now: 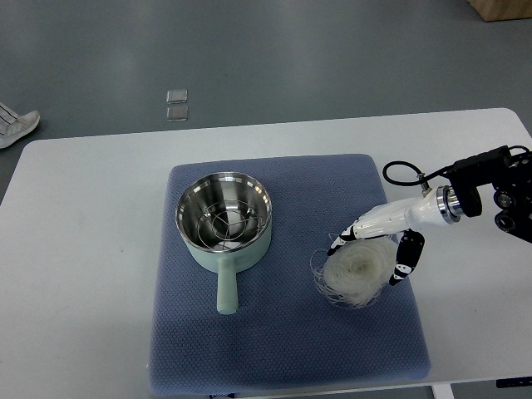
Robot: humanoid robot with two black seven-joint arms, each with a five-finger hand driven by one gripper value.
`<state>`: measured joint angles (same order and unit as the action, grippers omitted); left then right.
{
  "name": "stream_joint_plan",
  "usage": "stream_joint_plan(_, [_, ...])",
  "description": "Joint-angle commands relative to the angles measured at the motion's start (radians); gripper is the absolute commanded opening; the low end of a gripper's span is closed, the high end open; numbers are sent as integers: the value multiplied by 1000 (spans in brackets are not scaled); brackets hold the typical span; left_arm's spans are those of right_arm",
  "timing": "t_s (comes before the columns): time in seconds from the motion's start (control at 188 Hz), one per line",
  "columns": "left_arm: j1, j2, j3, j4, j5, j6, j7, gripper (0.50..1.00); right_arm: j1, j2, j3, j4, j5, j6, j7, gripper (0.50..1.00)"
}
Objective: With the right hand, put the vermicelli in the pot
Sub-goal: 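Lower the right hand and close its fingers around the vermicelli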
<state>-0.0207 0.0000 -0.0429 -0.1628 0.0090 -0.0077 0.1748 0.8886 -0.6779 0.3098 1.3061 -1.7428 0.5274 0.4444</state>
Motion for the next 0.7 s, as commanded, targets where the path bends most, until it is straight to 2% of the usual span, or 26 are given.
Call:
stream_joint_plan(0.0, [-1, 0, 0, 0, 0, 0, 0, 1000, -5, 1, 2, -4, 3, -9, -1, 917])
stream_joint_plan(0.33, [-1, 0, 0, 0, 0, 0, 0, 1000, -31, 28, 2, -4, 6, -13, -1, 891])
stream_joint_plan(0.591, [-1, 0, 0, 0, -1, 0, 0, 1000, -39, 47, 2, -4, 3, -13, -1, 742])
stream_joint_plan(0.697, [-1, 0, 0, 0, 0, 0, 0, 1000, -39, 52, 3, -4, 3, -13, 0, 641])
